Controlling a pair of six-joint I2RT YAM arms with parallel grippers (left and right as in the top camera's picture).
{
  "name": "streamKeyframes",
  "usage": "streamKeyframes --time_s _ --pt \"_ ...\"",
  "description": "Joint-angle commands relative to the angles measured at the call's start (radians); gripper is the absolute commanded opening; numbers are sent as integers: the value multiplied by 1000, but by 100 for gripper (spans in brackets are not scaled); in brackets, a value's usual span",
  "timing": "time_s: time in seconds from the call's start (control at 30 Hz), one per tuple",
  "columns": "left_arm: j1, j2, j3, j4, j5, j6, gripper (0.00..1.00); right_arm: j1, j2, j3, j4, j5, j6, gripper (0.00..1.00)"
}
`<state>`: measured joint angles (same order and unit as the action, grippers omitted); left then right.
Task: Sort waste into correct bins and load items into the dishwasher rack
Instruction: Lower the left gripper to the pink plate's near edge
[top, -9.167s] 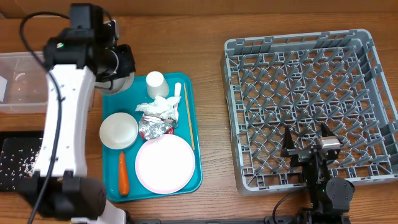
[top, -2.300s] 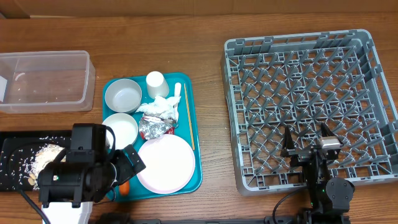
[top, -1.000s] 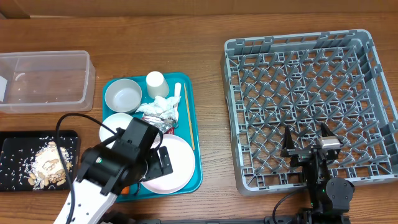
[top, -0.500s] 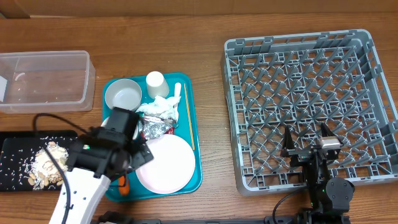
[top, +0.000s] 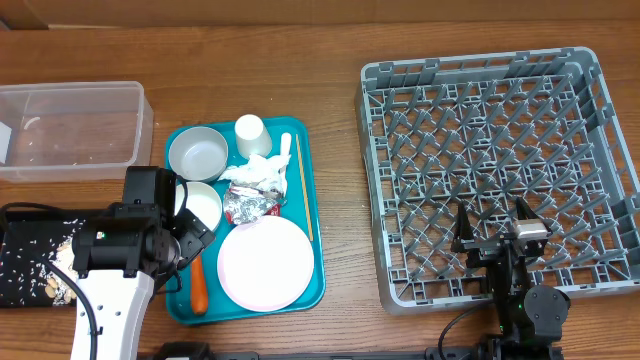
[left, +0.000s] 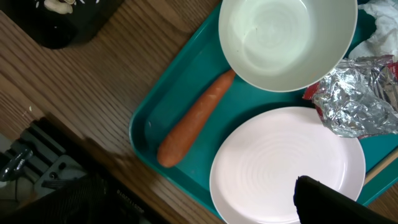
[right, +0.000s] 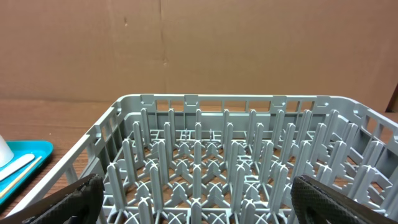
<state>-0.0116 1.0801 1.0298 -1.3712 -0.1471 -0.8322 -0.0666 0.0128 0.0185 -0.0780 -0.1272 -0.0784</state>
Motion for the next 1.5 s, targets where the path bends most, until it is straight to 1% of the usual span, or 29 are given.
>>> streamKeyframes --time_s 0.0,0.17,0.33,0.83,0.9,0.97,1.1,1.17,1.23,1.47 --pt "6 -1 28 -6 -10 1 100 -6 -10 -11 6 -6 0 100" --pt "6 0 28 -18 -4 1 100 -6 -10 -11 6 -6 0 100" --pt "6 0 28 -18 63 1 100 -6 -10 -11 6 -6 0 100" --pt "6 0 28 -15 70 0 100 -6 -10 -11 6 -5 0 100" --pt "6 0 28 -23 109 7 100 -6 -10 -11 6 -6 0 100" --pt "5 0 28 -29 196 62 100 -6 -10 -11 6 -6 0 100" --pt "-4 0 28 24 402 309 98 -6 -10 -11 6 -6 0 100" --pt "-21 0 28 36 467 388 99 -6 -10 -11 6 -6 0 100" --pt "-56 0 28 37 489 410 99 -6 -10 -11 6 -6 0 100" --pt "-212 0 28 90 476 406 100 -6 -10 -10 6 -6 0 100"
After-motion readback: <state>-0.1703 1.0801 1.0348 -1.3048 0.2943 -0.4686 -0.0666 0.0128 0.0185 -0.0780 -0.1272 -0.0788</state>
